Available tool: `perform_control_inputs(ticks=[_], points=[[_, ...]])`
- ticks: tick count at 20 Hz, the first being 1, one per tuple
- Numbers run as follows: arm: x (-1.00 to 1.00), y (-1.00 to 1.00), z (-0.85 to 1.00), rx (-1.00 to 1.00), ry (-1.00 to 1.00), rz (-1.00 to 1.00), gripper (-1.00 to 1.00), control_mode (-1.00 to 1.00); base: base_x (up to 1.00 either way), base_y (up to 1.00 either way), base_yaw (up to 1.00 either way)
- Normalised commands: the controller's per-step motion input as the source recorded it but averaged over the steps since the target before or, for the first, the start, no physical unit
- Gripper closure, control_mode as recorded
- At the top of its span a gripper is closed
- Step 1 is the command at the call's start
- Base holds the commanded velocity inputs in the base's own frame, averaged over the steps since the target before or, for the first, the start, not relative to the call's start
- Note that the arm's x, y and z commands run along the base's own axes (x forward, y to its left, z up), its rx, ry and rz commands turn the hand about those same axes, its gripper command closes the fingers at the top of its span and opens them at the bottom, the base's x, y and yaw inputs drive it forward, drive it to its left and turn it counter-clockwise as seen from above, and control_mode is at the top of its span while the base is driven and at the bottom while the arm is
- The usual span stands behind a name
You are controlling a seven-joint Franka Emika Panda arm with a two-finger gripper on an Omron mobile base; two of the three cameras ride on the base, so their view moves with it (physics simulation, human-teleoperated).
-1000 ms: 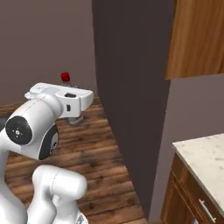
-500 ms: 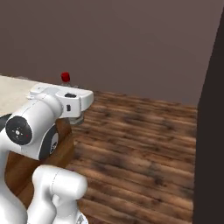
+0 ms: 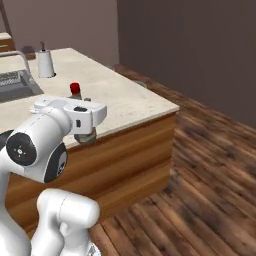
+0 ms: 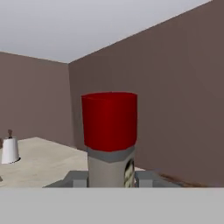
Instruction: Open the cabinet directly in front. Then move the liquor and the cup to the dining counter with the jar on it.
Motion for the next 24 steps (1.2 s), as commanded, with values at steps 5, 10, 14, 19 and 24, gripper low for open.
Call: perform_control_inputs(ticks=[5,10,14,19,24], points=[[0.00,0.00,0.00,0.00,0.00,0.00,1.00,1.00,-0.06,0.06,0.92],[0.00,0.00,0.00,0.00,0.00,0.00,1.00,1.00,-0.11,0.02,0.68],[0.00,0.00,0.00,0.00,0.00,0.00,1.00,1.00,-0.01,-0.02,0.12],[0.00,0.00,0.00,0.00,0.00,0.00,1.00,1.00,0.00,0.00,0.00],[0.00,0.00,0.00,0.00,0.00,0.00,1.00,1.00,-0.05,0.00,0.05]])
